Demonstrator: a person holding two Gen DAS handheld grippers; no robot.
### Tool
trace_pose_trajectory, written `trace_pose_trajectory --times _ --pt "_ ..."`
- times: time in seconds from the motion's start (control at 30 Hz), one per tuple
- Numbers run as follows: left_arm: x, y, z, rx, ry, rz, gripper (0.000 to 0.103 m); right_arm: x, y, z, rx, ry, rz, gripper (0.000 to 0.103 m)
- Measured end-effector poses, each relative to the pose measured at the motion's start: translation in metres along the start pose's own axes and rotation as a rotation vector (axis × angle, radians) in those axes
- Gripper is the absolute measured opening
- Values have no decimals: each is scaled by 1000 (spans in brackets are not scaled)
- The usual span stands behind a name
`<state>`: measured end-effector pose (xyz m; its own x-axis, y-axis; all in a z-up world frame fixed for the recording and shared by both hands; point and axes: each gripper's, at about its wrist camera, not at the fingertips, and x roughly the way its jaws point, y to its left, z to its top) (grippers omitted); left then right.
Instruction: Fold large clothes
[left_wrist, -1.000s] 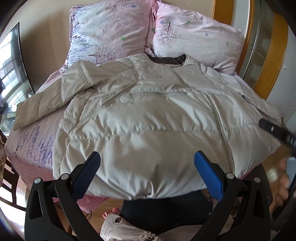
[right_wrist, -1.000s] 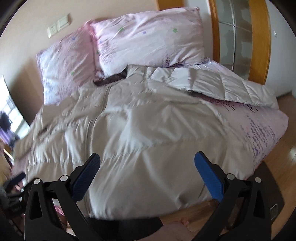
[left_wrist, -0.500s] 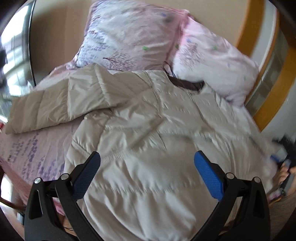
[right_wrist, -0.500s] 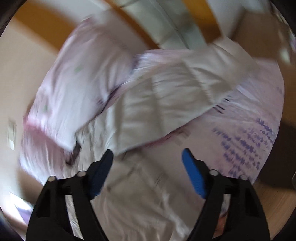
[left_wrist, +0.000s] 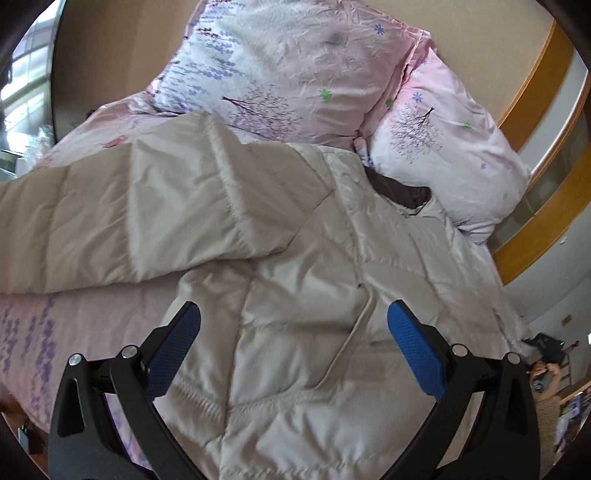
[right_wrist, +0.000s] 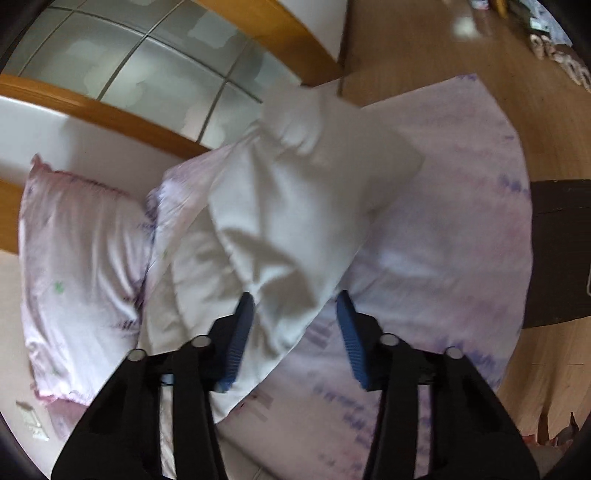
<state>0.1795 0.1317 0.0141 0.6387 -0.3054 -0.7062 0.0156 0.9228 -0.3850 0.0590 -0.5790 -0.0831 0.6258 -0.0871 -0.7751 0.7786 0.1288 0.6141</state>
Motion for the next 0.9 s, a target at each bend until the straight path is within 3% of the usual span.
trace_pose_trajectory --times 0.17,0.3,0.4,0.53,0.67,0.77,0.9 --pt "23 -14 15 13 78 -120 101 0 7 9 -70 -52 -50 12" --pt "39 -30 26 22 113 -179 101 -13 47 3 -261 -166 -105 5" --pt "50 -40 35 41 123 -213 101 -28 80 -7 -392 -242 -97 5" --pt "59 -55 45 78 126 -248 101 -53 143 -42 -621 -325 -26 4" --pt "66 -63 54 54 127 -321 101 -68 200 -92 -823 -342 96 4" --pt "71 -66 61 21 113 -383 101 -72 234 -137 -942 -295 202 4" --pt "82 -72 68 -10 120 -434 101 -63 267 -204 -1090 -167 332 4"
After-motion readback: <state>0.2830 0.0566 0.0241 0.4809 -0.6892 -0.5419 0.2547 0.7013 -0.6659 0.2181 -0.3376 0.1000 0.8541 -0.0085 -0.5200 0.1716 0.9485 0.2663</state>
